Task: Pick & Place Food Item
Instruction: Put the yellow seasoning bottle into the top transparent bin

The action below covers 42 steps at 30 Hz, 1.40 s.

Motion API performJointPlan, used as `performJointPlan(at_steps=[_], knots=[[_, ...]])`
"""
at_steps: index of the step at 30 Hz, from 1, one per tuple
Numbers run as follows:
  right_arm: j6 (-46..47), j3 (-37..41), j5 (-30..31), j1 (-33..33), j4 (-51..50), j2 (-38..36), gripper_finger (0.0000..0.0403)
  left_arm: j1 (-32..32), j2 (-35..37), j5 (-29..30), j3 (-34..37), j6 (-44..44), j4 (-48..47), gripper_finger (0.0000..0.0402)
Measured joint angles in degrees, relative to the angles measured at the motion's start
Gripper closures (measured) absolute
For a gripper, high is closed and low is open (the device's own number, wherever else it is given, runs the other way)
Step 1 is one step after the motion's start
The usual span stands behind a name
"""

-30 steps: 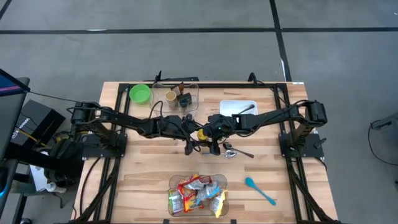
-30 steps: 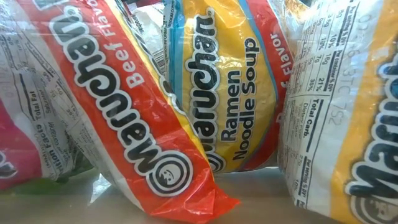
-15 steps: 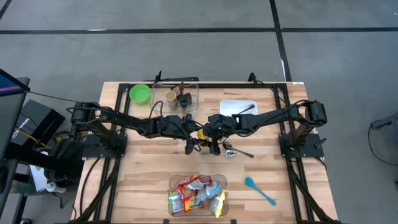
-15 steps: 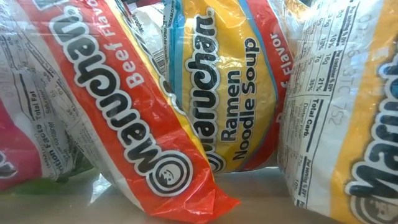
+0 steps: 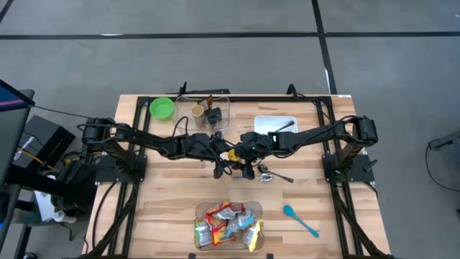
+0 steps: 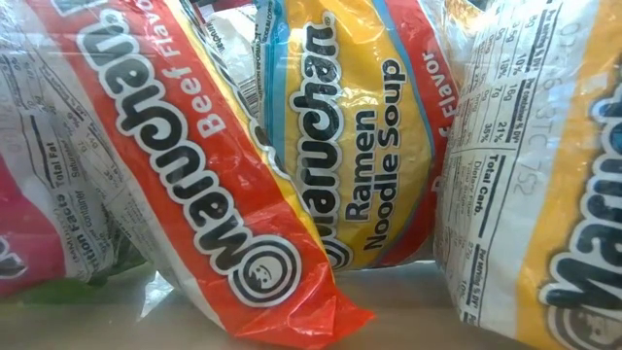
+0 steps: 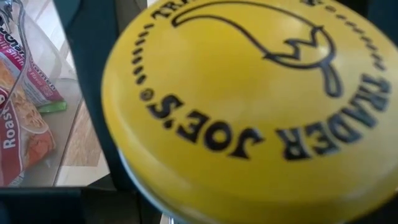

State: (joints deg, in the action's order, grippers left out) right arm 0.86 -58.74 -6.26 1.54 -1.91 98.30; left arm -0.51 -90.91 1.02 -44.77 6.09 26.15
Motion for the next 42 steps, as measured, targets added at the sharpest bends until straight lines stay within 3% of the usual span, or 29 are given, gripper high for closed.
performJointPlan(at_steps=[42], knots=[[2.13,0.04,0.15,0.11,0.57,0.00,0.0160,0.00,0.00,-0.20,0.07,0.36,0.63,0.0187]])
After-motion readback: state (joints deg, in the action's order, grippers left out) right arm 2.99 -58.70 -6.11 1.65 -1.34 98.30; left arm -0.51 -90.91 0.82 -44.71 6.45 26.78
